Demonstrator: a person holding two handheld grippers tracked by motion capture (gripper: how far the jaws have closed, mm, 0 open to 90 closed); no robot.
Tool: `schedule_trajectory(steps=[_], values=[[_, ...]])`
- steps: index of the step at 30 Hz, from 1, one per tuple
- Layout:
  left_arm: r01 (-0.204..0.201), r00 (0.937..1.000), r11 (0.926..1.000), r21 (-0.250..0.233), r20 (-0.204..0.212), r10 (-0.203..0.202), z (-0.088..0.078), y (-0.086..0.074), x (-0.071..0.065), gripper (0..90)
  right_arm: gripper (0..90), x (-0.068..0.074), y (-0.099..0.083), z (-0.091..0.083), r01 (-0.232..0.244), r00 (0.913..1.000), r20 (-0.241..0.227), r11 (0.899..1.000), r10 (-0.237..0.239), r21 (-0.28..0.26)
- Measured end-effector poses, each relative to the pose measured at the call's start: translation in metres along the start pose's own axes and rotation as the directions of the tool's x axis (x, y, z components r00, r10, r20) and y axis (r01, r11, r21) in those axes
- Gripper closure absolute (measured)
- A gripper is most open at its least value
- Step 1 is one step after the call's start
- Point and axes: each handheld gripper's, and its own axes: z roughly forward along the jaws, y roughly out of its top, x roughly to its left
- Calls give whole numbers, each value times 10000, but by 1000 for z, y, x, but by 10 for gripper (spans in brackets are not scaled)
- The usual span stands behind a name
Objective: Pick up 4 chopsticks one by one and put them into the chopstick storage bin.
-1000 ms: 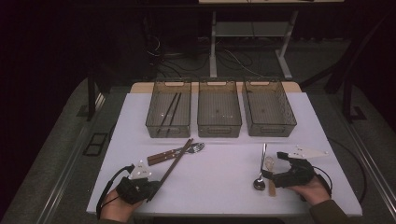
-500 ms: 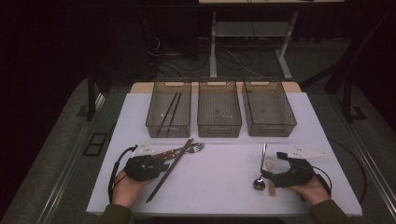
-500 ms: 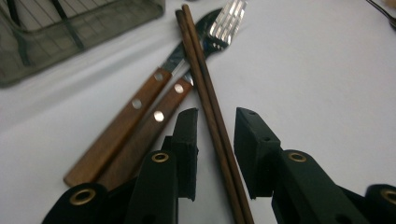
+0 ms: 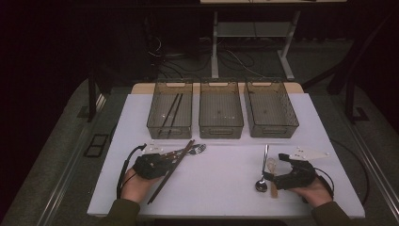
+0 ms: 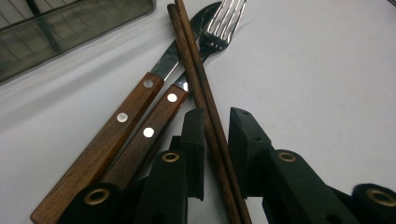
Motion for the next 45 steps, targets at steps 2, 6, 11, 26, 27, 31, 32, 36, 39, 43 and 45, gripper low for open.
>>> schedule_trajectory(steps=[2,6,11,26,27,31,32,36,39,43,45], values=[[-50,10000,10000,68,-81,50,1,-1,0,761,2,0,0,0,-2,10000,8,10000,2,-17],[29,9999,9999,129,-96,-28,2,-2,1,776,2,0,0,0,-7,10000,7,10000,7,-11],[-7,9999,9997,224,-126,10,3,-3,1,783,2,0,0,0,1,10000,7,10000,-1,-22],[-184,9994,9982,569,-297,201,9,-4,-3,784,2,0,0,0,7,10000,5,10000,-7,-12],[-191,9993,9983,557,-312,209,9,-5,-4,785,3,0,0,0,1,10000,4,10000,-1,-13],[-163,9989,9983,562,-431,187,10,-5,-5,792,3,0,0,0,15,10000,4,10000,-15,-2],[-191,9987,9982,576,-459,218,9,-5,-5,793,2,0,0,0,13,10000,4,10000,-13,-3],[-94,9987,9985,542,-501,121,10,-4,-5,803,2,0,0,0,8,10000,1,10000,-8,5],[-64,9986,9985,548,-530,93,9,-4,-5,814,2,0,0,0,14,10000,-2,10000,-14,1],[-50,9984,9984,555,-552,81,9,-4,-5,831,2,0,0,0,-5,10000,0,10000,5,-16],[-68,9983,9984,565,-582,101,9,-4,-5,838,2,0,0,0,3,10000,-5,10000,-3,-2]])
